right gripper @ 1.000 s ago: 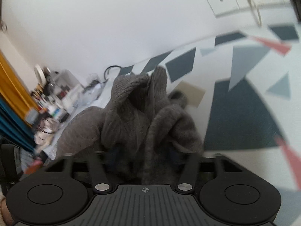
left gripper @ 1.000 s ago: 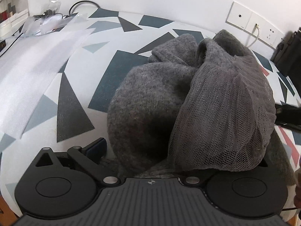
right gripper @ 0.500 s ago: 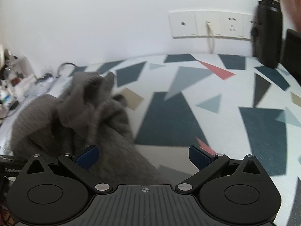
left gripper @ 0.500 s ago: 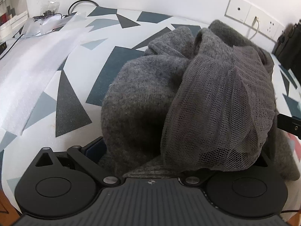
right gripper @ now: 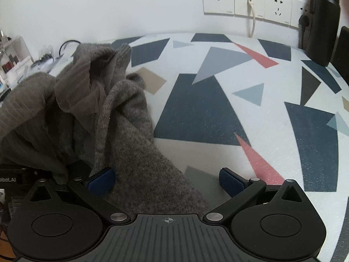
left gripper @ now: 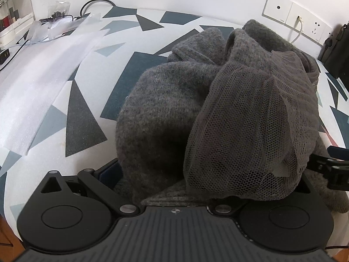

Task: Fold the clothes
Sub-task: 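Move both open tools over the grey sweater on the table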

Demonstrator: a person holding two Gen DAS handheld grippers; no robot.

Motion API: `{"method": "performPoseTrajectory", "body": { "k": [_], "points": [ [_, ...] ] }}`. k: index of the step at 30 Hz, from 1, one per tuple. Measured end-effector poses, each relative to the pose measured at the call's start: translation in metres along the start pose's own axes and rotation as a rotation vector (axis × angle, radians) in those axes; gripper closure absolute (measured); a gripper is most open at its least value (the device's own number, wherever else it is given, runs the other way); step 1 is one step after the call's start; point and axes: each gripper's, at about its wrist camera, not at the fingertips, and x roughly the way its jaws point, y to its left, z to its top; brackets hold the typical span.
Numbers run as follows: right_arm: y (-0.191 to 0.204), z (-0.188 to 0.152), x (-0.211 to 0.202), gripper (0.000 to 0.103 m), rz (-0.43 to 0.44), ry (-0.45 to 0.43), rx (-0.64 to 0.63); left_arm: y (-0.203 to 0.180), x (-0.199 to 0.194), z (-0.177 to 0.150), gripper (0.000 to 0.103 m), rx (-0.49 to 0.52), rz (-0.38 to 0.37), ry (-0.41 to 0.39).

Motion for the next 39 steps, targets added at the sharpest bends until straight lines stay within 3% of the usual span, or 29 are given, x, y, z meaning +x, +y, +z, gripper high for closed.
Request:
{"method": "performPoseTrajectory", "body": {
  "k": [8,15,24,39],
  "points": [
    [0.014,-0.002,0.006,0.001,-0.063,0.021,-0.106,-0.001,-0.002,-0.002,0.000,-0.006,0.006,0.018],
    [0.015,-0.004,0.005,0.001,-0.089,0.024,-0.080,0.002,0.000,0.000,0.000,0.030,-0.024,0.025],
    [0.021,-0.004,0.004,0.001,-0.165,0.066,0.017,0.002,0.012,0.014,0.000,0.173,-0.086,0.039],
    [0.041,0.004,0.013,0.001,-0.303,0.091,0.222,0.016,0.029,0.039,0.000,0.373,-0.260,0.034]
  ]
}}
